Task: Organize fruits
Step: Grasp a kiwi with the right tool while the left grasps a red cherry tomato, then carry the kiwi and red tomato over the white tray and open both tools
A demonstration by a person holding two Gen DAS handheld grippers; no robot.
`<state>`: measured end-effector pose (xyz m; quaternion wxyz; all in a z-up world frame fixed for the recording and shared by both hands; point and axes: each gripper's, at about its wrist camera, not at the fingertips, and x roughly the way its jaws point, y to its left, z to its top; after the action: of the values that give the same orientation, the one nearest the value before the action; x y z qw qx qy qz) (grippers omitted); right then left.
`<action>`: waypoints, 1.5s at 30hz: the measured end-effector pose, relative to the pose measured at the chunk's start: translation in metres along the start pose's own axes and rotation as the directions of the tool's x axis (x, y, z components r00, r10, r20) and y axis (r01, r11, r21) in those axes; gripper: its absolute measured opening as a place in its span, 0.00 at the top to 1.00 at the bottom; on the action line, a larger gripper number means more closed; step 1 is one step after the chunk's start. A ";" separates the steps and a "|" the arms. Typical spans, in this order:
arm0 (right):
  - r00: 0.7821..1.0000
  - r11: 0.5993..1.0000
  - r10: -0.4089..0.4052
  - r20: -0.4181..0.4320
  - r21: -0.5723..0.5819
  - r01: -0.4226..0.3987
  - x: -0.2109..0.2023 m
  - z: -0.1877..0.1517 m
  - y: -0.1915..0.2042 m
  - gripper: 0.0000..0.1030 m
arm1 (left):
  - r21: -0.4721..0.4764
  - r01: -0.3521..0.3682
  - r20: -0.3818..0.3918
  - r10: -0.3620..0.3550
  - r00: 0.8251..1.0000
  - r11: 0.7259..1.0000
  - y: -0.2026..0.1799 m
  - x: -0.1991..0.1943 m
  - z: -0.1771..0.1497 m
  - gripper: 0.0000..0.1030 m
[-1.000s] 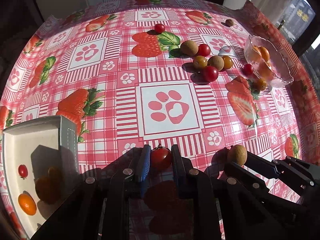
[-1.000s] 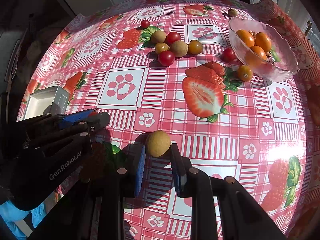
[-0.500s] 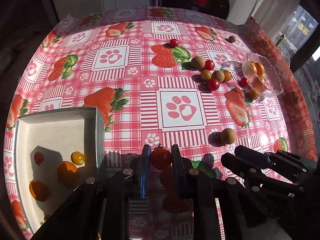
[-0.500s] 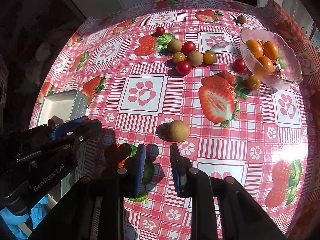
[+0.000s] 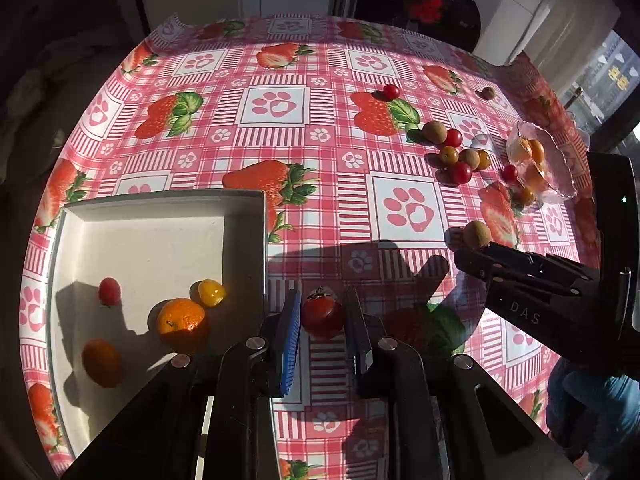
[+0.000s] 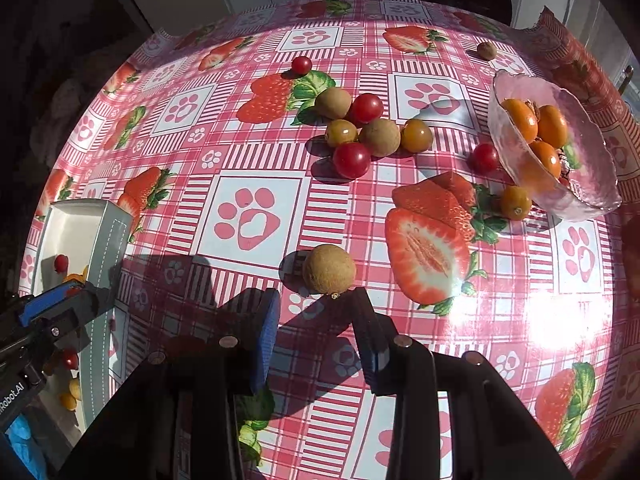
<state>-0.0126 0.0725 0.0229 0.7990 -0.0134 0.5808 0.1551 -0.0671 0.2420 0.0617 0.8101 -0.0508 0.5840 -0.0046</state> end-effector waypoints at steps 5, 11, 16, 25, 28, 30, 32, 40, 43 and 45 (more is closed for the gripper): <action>1.000 1.000 0.008 0.001 -0.012 -0.008 0.006 0.012 0.003 0.61 | -0.003 0.004 -0.004 -0.004 1.000 1.000 0.001 0.000 -0.001 0.78; 0.999 0.999 0.034 0.013 0.007 -0.034 0.014 0.032 0.004 0.61 | -0.001 0.000 -0.004 0.000 1.000 1.000 0.001 -0.001 -0.001 0.78; 1.000 1.000 0.021 0.014 -0.017 -0.021 0.019 0.043 0.010 0.73 | -0.009 -0.001 -0.007 0.001 1.000 1.000 0.003 -0.002 -0.005 0.78; 0.995 0.994 0.100 0.010 -0.048 -0.100 -0.002 0.037 0.031 0.73 | -0.068 -0.019 0.017 0.020 1.000 0.997 0.028 -0.019 -0.007 0.78; 0.989 0.987 0.149 0.001 -0.069 -0.148 -0.010 0.037 0.051 0.73 | -0.095 -0.048 0.027 0.051 0.998 0.994 0.047 -0.029 -0.008 0.78; 0.983 0.979 0.185 -0.008 -0.082 -0.185 -0.014 0.037 0.066 0.73 | -0.107 -0.074 0.035 0.078 0.996 0.991 0.062 -0.034 -0.009 0.78; 0.977 0.971 0.214 -0.018 -0.104 -0.215 -0.016 0.038 0.083 0.73 | -0.120 -0.101 0.034 0.106 0.994 0.988 0.077 -0.035 -0.008 0.78; 0.956 0.937 0.284 -0.071 -0.192 -0.292 -0.006 0.039 0.154 0.73 | -0.184 -0.172 0.035 0.182 0.983 0.968 0.128 -0.021 0.005 0.78; 0.951 0.927 0.293 -0.093 -0.214 -0.307 0.002 0.041 0.176 0.73 | -0.214 -0.189 0.022 0.199 0.980 0.958 0.144 -0.008 0.012 0.78; 0.953 0.925 0.284 -0.107 -0.230 -0.301 0.010 0.041 0.190 0.73 | -0.222 -0.198 0.008 0.205 0.979 0.955 0.151 0.002 0.017 0.78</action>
<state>-0.0215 0.2640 0.0569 0.7379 -0.0301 0.5810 0.3421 -0.0583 0.3931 0.0521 0.8046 -0.0805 0.5706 0.1434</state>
